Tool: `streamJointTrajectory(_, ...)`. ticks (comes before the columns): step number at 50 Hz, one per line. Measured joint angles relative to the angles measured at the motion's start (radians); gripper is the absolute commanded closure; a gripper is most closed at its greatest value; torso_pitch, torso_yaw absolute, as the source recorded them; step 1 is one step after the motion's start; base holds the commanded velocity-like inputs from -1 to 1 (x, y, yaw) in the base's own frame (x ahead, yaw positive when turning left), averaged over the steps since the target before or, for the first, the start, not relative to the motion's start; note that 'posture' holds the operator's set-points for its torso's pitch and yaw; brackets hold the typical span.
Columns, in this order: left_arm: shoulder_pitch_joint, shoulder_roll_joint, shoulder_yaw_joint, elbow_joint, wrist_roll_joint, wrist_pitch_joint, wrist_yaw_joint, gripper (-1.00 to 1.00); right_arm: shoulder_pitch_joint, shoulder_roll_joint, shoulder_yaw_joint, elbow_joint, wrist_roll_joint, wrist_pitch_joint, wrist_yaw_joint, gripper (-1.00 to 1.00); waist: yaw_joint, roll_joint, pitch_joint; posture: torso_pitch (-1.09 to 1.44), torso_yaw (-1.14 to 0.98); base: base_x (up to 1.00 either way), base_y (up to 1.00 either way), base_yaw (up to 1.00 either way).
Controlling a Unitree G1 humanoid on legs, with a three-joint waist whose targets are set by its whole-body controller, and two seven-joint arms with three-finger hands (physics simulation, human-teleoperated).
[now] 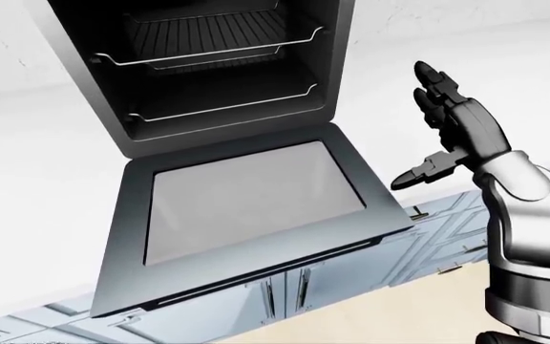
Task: Close the toaster oven door.
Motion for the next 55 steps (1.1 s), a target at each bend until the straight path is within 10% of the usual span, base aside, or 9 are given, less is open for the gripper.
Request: streamJointTrajectory(55, 0.003, -0.001, 0.006, -0.015, -0.008, 0.013, 0.002, -1.00, 0.043, -0.027, -0.014, 0.116, -0.092, -0.233, 0.064, -1.00, -0.002, -0.001, -0.002, 0.00, 0.00, 0.00, 0.00, 0.00)
